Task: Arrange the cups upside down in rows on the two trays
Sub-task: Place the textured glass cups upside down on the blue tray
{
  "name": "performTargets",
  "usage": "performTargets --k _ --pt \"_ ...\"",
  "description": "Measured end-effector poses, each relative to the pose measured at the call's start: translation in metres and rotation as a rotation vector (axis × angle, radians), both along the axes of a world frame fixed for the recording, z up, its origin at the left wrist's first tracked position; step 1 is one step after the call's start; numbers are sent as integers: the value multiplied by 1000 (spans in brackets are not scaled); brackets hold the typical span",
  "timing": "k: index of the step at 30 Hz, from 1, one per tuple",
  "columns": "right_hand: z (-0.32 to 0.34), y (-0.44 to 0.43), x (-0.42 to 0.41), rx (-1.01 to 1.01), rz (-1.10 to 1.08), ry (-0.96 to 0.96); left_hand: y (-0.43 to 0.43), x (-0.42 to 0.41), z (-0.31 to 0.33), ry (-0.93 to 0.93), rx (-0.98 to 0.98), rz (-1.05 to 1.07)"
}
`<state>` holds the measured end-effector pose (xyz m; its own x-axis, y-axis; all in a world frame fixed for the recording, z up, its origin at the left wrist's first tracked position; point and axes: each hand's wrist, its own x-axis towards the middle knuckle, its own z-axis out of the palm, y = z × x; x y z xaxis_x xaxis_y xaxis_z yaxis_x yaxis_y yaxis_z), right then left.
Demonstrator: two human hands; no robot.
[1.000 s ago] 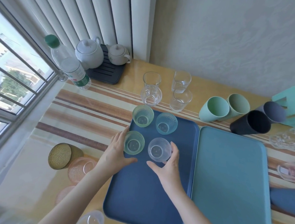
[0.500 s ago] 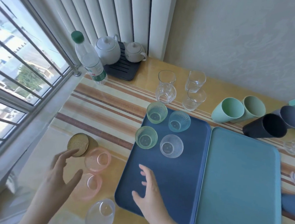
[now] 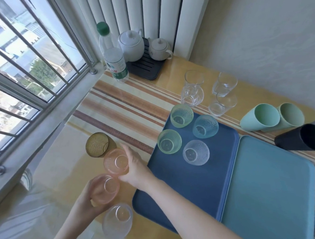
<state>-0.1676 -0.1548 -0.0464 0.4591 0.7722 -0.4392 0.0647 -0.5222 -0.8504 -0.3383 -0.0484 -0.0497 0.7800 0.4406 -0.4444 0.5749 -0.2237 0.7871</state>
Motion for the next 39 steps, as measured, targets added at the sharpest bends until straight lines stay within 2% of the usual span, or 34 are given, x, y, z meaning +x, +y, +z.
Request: performTargets --k 6,14,18,22,30,36,39 --pt "0 -2 -5 45 -93 -42 5 8 10 -14 24 11" --pt "25 -85 -21 149 -456 -47 10 22 55 -87 101 6" --pt "26 -133 -22 93 -649 -75 -18 54 66 -158 155 -128" --pt "20 -158 -22 62 -773 -75 -53 91 46 -172 173 -301" --pt "1 -164 -22 26 -847 -72 -74 118 -2 -151 180 -386" --pt "-3 -169 -28 8 -824 -45 -70 121 -10 -191 128 -382" --pt "-3 -167 -28 9 -810 -52 -71 118 -15 -207 182 -354"
